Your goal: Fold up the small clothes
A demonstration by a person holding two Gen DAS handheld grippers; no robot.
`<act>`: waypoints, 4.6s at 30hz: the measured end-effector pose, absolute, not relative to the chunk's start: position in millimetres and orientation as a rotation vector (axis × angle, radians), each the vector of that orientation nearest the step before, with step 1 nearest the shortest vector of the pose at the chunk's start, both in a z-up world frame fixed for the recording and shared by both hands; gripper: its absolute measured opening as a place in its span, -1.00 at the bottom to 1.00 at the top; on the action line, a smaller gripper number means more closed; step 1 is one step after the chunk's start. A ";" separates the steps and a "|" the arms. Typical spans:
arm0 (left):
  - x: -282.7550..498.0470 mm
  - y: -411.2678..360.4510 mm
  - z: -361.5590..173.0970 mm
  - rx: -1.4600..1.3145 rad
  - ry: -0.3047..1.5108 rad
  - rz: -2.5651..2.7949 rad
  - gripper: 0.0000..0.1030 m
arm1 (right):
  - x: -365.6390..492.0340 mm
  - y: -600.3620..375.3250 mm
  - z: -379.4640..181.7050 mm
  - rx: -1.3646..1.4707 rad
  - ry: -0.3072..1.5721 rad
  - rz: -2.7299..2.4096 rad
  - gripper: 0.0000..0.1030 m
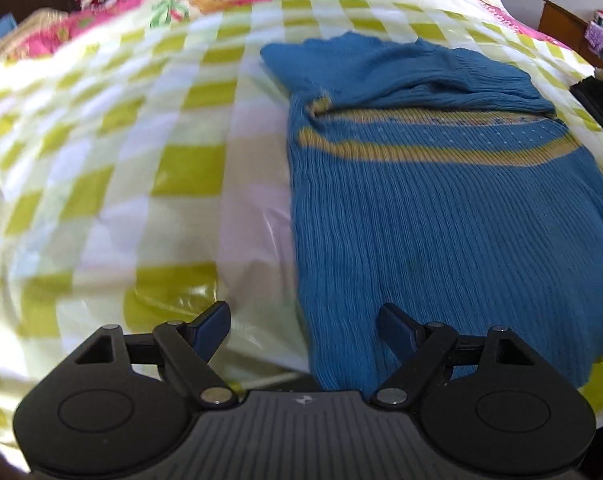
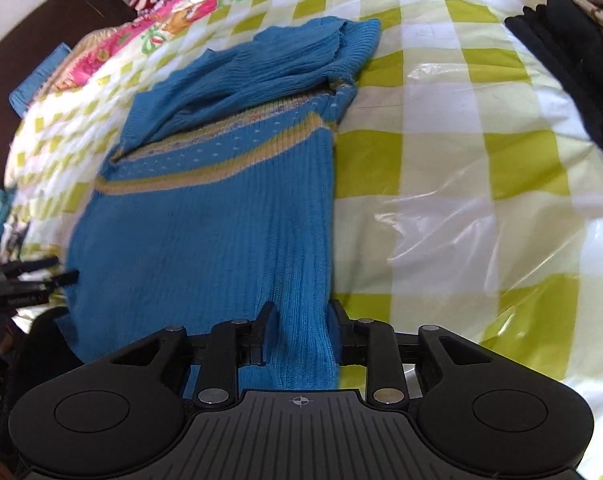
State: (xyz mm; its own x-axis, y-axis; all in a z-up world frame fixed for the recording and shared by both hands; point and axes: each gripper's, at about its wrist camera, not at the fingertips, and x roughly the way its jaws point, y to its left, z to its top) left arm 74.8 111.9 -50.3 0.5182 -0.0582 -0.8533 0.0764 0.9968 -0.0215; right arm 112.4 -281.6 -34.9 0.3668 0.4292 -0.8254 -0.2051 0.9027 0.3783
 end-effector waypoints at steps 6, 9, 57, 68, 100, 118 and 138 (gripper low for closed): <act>75.7 105.8 -51.8 -0.043 1.056 -0.173 0.44 | 114.5 -284.7 -43.1 0.293 1.152 0.465 -0.43; 76.1 102.1 -52.1 -0.042 1.079 -0.198 0.31 | 113.0 -286.1 -41.7 0.288 1.155 0.464 -0.50; 256.4 178.7 -64.4 -0.597 0.883 -0.179 0.09 | 283.3 -269.0 -24.1 0.285 0.819 0.307 -0.31; 231.3 152.6 -43.5 -0.430 0.810 -0.212 0.02 | 278.5 -256.7 -22.8 0.211 0.802 0.337 -0.51; 204.0 160.5 -48.7 -0.404 0.811 -0.167 -0.44 | 237.1 -259.9 6.3 0.155 0.766 0.247 -0.53; 183.0 169.5 -84.6 -0.551 0.702 -0.116 -0.30 | 325.6 -27.4 -19.0 0.046 0.864 0.698 -0.53; 183.5 161.2 -84.2 -0.494 0.706 -0.103 -0.24 | 243.2 -258.4 -4.9 0.225 0.798 0.089 -0.25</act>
